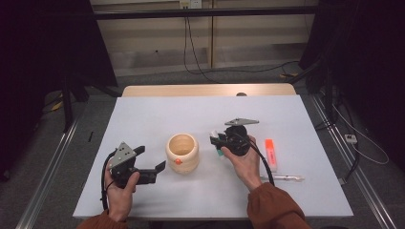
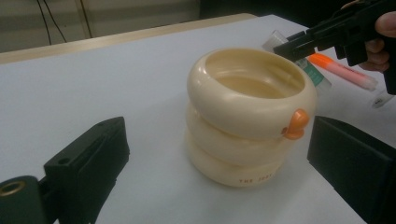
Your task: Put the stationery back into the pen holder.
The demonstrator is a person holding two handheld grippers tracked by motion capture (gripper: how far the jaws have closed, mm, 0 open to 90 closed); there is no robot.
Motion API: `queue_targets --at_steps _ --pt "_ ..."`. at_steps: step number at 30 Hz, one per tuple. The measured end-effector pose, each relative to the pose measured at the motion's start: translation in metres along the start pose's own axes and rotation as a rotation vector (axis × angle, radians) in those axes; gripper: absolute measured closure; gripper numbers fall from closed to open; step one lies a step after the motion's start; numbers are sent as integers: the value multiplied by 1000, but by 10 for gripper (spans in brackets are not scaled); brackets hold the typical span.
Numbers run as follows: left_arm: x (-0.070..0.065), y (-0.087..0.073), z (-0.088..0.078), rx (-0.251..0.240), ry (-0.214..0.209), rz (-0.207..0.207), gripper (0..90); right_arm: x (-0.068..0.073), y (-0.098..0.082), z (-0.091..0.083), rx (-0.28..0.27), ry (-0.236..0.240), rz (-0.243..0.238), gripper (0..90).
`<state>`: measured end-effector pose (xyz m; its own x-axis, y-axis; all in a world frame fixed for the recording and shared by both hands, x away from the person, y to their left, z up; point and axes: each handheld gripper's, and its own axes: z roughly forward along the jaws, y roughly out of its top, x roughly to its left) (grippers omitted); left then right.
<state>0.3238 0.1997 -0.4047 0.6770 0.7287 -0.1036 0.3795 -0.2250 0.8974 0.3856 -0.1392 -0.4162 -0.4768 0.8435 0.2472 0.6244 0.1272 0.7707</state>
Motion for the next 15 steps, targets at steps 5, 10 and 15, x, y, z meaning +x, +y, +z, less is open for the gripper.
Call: queue_targets --at_steps 5,10,15 --pt "0 0 0 2 1 0 50 2 0 -4 -94 -3 -69 662" --pt "0 0 0 3 0 1 50 -2 -1 -6 -124 2 -66 661" --pt "0 0 0 6 0 4 51 -6 -2 -9 -184 40 -64 660"
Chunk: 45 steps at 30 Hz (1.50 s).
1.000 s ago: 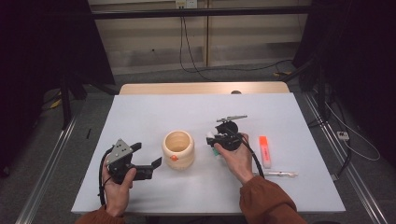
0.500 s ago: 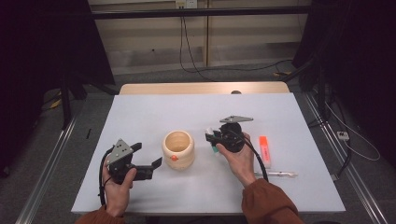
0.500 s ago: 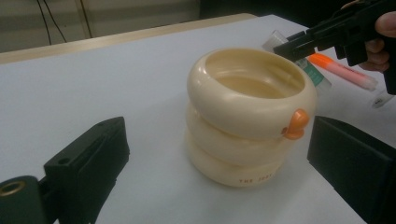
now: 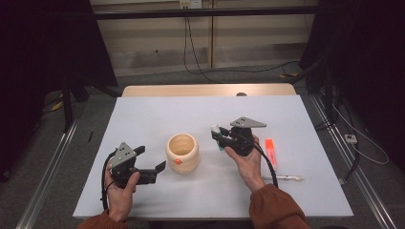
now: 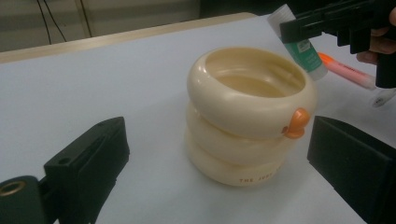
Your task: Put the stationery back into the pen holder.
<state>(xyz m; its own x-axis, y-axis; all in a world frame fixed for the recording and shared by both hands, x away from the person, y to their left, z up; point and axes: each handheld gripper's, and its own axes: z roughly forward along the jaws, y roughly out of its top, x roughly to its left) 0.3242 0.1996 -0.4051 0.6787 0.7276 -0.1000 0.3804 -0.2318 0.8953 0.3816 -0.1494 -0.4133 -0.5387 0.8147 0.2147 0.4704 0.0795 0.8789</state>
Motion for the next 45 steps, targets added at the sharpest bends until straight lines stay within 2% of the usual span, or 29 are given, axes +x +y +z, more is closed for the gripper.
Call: queue_targets --at_steps 4,9,16,23,31,38,41,45 --pt "0 0 0 0 1 -2 51 2 1 -1 -22 15 -29 661" --pt "1 -1 0 0 4 -1 51 8 4 -4 -88 58 -66 661" --pt "1 0 0 2 4 1 51 10 10 -8 -188 109 -67 662" --pt "1 0 0 -1 5 -1 51 15 19 -9 -238 146 -76 662" --pt "1 0 -1 -7 4 -1 51 27 31 -1 -264 181 -90 662" --pt "0 -1 -1 -14 -5 6 50 41 41 7 -271 218 -123 662" --pt "0 0 -3 -33 6 13 49 47 43 12 -260 231 -128 661" --pt "1 -1 -3 -32 4 7 49 54 43 20 -244 241 -132 661"
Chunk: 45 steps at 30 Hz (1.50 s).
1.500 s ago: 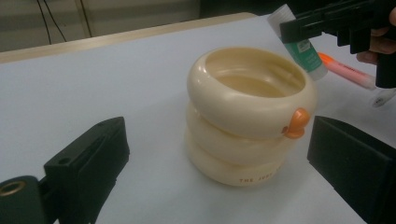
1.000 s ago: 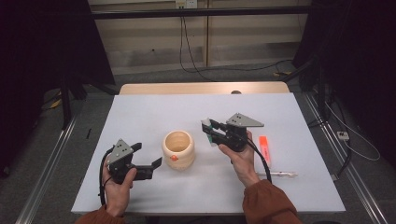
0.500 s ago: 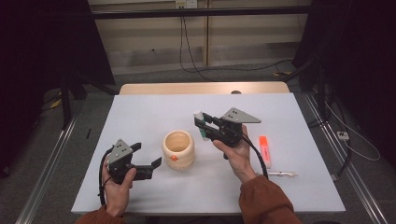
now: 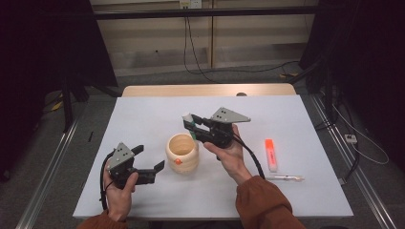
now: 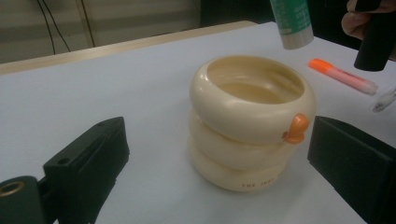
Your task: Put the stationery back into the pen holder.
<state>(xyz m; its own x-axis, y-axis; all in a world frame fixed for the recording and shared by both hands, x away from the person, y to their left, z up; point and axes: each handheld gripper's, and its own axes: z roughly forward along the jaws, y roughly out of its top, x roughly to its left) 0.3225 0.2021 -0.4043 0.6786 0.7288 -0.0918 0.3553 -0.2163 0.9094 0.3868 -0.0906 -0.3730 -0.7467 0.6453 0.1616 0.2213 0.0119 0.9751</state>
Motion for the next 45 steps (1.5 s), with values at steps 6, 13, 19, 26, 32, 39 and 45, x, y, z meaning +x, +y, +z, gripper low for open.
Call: queue_targets --at_steps 6,13,19,26,32,39,45 --pt "0 0 0 6 -1 2 49 8 1 10 -11 24 -5 661" --pt "0 0 0 3 -2 2 49 15 -5 24 12 39 -10 661" --pt "0 0 0 9 2 3 50 16 -7 27 11 51 -12 661" --pt "0 0 0 10 4 -1 50 16 -12 30 30 57 -18 661" --pt "0 0 1 13 3 -9 50 15 -17 33 54 54 -22 661" --pt "0 0 1 14 4 -5 50 17 -25 34 59 58 -31 661" --pt "0 -1 1 15 3 -9 50 12 -33 33 82 44 -29 659"
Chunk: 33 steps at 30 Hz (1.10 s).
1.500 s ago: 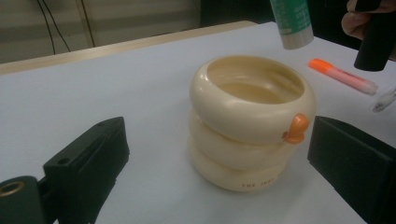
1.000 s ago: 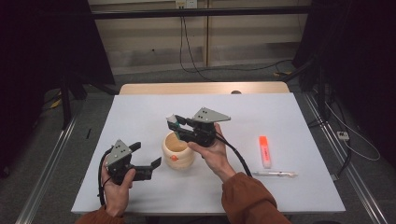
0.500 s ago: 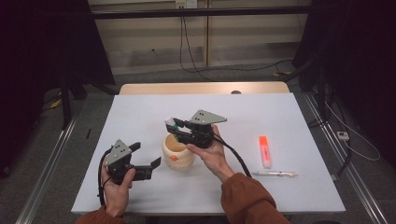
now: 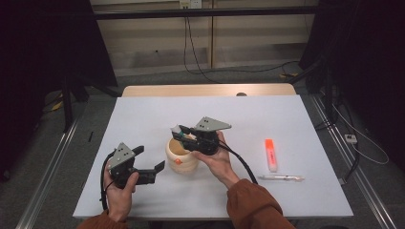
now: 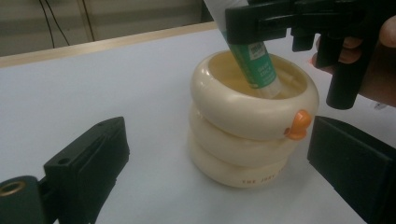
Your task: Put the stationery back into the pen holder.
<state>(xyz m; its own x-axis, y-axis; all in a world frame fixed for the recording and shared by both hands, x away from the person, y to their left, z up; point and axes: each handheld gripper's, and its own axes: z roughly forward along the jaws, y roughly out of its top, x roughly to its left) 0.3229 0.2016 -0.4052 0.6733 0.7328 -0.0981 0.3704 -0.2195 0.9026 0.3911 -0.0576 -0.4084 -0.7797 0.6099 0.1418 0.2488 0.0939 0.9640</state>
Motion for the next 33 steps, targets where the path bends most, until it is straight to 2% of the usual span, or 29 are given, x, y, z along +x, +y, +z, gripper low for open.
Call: queue_targets --at_steps 24,27,30,33 --pt "0 0 0 1 -1 2 50 1 -10 -3 34 0 -9 650" --pt "0 0 0 1 1 -1 50 1 -10 -4 29 -3 -8 596" --pt "0 0 0 1 1 -3 50 1 -8 -5 23 -15 -3 437" --pt "0 0 1 1 -1 -2 50 0 -8 -6 29 -20 8 360"
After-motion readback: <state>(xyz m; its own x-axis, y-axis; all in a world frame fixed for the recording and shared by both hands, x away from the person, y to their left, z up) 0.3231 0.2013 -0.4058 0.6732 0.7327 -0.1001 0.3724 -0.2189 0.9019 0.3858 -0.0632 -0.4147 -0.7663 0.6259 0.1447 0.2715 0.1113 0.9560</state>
